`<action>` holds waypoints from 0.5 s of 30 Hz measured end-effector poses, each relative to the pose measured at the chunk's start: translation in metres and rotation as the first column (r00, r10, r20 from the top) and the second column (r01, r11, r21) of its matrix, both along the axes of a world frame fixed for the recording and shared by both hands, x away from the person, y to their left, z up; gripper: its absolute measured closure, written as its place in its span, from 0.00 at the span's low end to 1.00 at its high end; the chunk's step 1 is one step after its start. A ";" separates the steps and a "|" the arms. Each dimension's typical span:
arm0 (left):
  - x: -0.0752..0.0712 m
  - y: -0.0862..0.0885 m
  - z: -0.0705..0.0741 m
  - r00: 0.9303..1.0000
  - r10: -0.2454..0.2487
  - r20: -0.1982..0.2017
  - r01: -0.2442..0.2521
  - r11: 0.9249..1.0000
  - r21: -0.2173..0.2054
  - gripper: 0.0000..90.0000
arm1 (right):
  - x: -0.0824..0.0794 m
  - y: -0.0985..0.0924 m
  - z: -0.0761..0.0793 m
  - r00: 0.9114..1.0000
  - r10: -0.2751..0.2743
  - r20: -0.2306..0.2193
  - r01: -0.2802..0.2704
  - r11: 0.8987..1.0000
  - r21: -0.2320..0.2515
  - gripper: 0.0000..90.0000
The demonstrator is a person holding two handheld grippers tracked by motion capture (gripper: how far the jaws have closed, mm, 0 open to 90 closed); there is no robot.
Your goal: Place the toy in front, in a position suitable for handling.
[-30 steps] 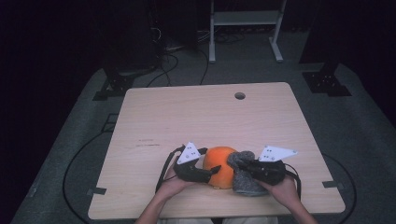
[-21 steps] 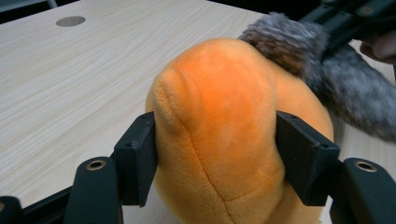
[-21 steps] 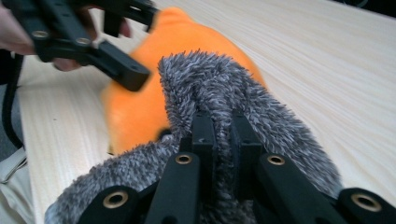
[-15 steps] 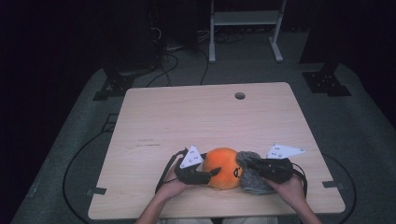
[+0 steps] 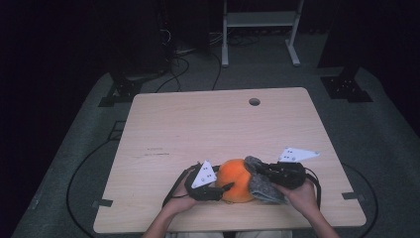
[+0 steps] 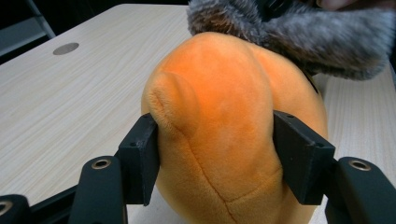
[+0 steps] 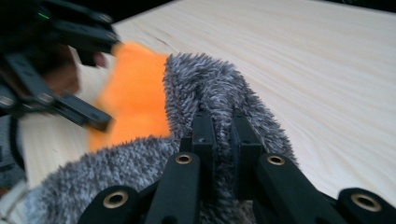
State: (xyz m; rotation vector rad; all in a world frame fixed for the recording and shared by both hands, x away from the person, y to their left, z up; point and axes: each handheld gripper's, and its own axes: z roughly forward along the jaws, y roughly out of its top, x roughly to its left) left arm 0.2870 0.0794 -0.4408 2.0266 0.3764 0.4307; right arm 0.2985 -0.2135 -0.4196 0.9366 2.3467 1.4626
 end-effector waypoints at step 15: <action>0.002 0.002 -0.001 1.000 -0.001 -0.016 0.001 1.000 -0.010 0.39 | 0.002 -0.009 -0.006 1.000 -0.025 -0.009 0.025 1.000 -0.016 0.91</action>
